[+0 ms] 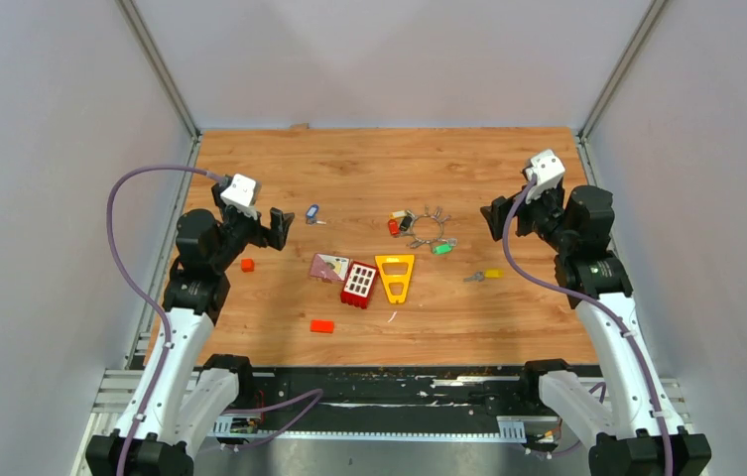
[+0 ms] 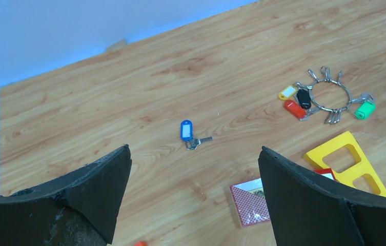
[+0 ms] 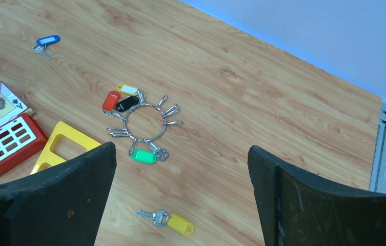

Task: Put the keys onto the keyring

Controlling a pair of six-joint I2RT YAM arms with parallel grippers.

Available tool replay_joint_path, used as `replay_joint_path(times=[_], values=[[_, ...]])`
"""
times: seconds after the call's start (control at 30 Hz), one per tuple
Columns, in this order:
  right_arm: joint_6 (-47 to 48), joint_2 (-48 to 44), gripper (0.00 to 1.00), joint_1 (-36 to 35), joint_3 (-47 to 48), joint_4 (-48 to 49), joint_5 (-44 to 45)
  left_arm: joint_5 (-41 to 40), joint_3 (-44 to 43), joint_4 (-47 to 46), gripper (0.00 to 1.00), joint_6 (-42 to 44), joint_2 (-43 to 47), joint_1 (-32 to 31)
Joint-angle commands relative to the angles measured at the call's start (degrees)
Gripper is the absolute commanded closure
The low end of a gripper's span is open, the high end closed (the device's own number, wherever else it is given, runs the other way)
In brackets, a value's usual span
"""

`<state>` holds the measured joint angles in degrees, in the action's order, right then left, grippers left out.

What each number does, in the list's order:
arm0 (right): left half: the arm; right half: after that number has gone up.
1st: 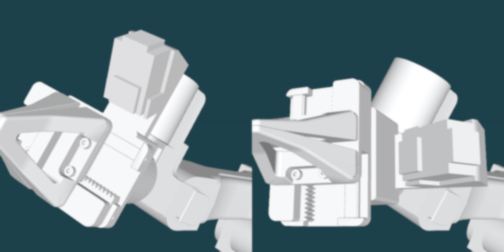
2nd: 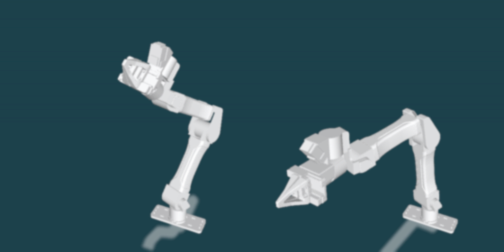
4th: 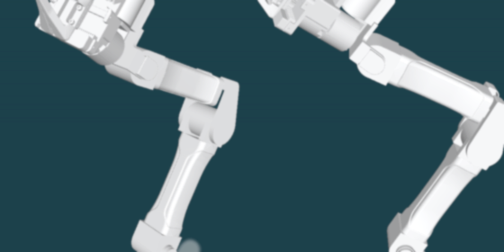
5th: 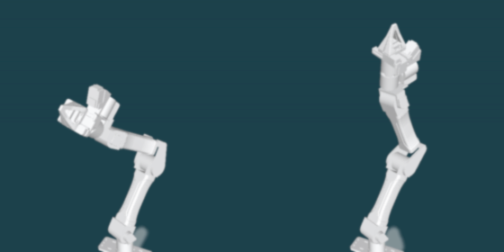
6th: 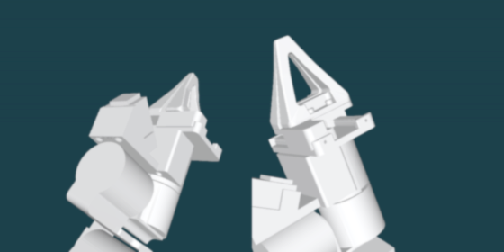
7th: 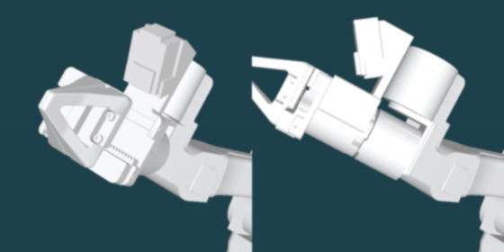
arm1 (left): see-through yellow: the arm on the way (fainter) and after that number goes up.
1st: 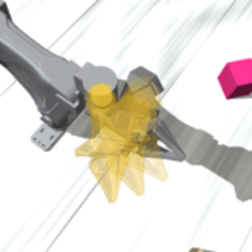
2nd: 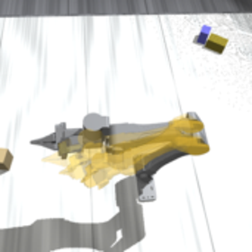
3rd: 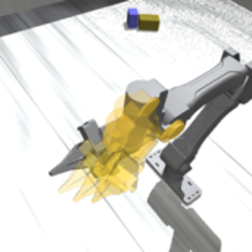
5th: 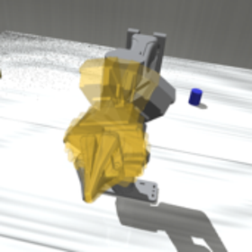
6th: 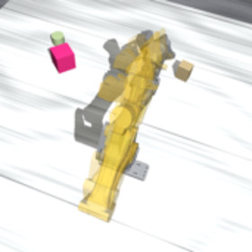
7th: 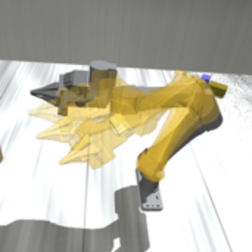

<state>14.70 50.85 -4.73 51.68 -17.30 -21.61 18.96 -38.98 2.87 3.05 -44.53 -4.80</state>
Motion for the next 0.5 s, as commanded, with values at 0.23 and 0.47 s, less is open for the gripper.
replay_joint_path(times=[0.23, 0.47], values=[[1.2, -0.24, 0.0, -0.19, 0.04, 1.13, -3.42, -0.33, -0.96, 0.93, 0.0, 0.32, -1.05, 0.12], [2.26, 0.92, 0.0, -0.23, -1.47, 2.54, -3.35, 2.37, -5.1, 7.62, 0.0, 5.03, -2.24, 0.14]])
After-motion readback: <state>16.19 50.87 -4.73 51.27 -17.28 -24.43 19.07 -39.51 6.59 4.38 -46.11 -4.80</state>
